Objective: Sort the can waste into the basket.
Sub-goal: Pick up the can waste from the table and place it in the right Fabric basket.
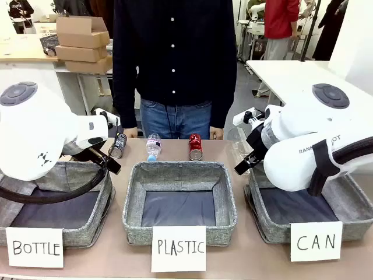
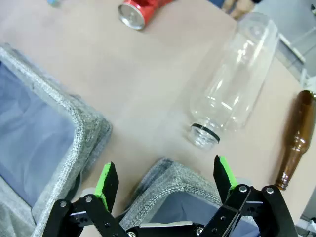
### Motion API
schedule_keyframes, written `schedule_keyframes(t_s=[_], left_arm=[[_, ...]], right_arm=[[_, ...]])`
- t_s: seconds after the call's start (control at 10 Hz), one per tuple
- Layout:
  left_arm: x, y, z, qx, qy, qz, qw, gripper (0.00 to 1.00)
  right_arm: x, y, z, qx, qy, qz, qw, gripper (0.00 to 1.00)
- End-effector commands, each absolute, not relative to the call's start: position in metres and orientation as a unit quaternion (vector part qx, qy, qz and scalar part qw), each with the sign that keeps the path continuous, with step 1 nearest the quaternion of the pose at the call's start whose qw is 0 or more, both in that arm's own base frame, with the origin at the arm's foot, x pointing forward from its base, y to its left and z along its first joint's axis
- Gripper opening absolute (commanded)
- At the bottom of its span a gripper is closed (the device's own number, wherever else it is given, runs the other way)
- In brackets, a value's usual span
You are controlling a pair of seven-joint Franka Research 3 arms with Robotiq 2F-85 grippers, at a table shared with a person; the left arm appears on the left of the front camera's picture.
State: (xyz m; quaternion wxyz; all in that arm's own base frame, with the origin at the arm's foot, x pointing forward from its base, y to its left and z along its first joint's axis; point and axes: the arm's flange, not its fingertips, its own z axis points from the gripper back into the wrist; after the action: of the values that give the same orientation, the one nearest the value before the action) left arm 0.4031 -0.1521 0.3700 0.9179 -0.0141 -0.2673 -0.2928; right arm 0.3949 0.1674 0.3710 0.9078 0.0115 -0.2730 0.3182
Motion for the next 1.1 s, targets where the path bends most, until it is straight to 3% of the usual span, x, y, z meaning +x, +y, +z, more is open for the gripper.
schedule_keyframes(t_s=[0.0, 1.0], left_arm=[[0.4031, -0.1522, 0.3701, -0.014, -0.267, -0.293, 0.918, 1.0], [0.4031, -0.1522, 0.37, -0.014, -0.267, -0.293, 0.918, 1.0]], right_arm=[[0.3949, 0.1674, 0.371, 0.012, -0.273, 0.318, 0.908, 1.0], [0.3949, 0.1675, 0.371, 0.011, -0.273, 0.318, 0.908, 1.0]])
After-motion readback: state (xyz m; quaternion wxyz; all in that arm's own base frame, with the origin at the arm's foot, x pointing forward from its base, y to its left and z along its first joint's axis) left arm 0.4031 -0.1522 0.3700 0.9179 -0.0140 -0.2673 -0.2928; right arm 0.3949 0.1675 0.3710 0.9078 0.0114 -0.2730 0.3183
